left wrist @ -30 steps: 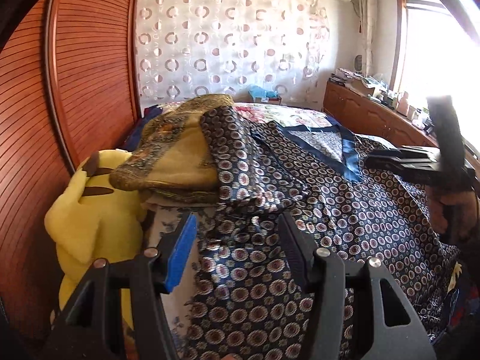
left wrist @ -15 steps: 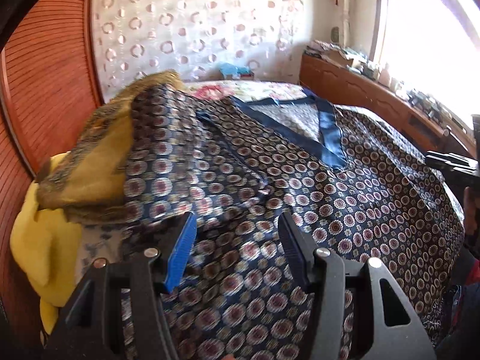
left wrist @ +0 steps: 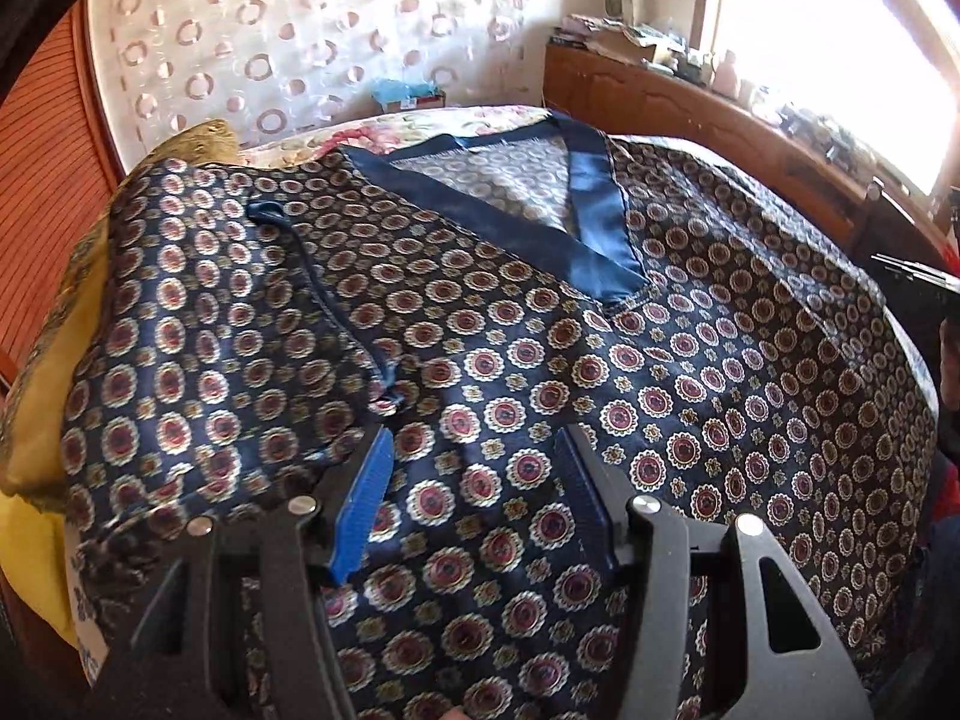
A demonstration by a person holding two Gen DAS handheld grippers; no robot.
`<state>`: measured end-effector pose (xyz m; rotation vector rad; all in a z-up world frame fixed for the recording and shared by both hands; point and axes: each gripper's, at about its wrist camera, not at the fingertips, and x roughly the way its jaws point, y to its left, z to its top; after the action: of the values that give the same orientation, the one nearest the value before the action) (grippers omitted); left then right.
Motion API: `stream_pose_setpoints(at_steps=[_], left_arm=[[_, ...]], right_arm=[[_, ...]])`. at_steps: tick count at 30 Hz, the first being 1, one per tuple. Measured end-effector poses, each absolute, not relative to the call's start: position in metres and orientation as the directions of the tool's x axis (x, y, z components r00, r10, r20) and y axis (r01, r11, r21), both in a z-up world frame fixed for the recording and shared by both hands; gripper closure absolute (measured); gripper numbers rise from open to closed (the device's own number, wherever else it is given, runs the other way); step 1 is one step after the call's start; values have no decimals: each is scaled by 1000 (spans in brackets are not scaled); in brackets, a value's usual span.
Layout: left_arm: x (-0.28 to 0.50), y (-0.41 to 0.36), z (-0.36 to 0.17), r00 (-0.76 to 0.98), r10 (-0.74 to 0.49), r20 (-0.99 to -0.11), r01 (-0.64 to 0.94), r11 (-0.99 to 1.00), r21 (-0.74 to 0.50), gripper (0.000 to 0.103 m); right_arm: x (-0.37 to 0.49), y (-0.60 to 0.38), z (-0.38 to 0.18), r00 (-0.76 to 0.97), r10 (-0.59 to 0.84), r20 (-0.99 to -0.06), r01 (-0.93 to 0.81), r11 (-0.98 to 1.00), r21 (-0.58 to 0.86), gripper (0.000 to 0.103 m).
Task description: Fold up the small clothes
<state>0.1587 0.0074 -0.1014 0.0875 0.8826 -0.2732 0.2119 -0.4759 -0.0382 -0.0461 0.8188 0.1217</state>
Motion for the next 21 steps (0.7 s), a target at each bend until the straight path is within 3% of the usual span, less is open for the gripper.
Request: stream_pose_setpoints(at_steps=[10,14,21], left_arm=[[160,-4,-106,596,-204,-777,295,955,-24,47],[162,-11,-108,583,-225,-781,335,942,-21,36],[162,-15,-108,574,-235,-784,358,934,-18,29]], right_arm=[[228,-501,-54,620,103,-778,-98,994,54,62],[231,-508,-56,602,115,-790,-91,993,76,62],[230,-512,-59,585,151,-797,-98,988,115,62]])
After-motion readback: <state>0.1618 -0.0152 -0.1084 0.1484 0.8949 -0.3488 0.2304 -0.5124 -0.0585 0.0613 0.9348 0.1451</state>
